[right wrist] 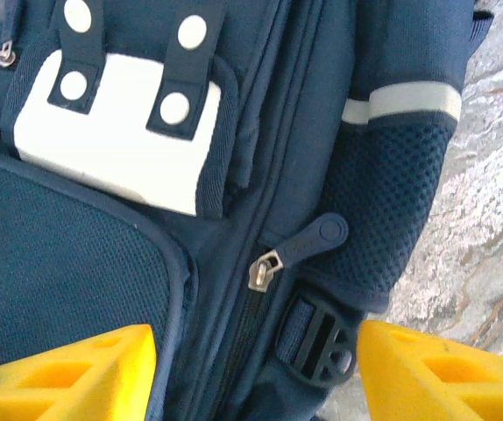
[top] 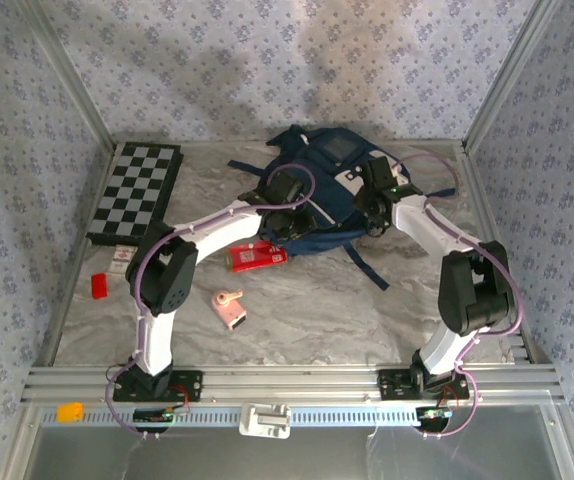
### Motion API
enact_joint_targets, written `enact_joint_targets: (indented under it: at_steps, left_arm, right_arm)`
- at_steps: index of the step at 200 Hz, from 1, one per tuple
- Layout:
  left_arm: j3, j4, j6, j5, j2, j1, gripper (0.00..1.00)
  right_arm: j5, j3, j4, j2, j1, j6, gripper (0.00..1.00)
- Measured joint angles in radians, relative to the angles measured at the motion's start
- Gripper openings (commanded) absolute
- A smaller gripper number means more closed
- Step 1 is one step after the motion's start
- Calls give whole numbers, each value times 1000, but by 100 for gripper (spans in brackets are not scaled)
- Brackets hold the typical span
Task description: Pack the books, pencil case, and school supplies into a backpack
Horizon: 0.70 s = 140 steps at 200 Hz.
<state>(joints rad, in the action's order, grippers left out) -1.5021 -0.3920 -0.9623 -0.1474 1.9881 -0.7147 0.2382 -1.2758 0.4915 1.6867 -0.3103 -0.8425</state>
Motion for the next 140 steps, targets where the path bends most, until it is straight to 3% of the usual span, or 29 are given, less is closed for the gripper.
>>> enact_joint_targets:
  at_steps: [27,94,140]
  left_arm:
    - [90,55,5,3,-3,24,17]
    - [260,101,78,-3,-102,171,18]
    - [253,82,126,6,-103,176,20]
  right_arm:
    - [20,-54,7,55,0,-8,64]
    - [20,-191,14,216,-36,-41,65]
    - [9,-221,26,267,-96,-130,70]
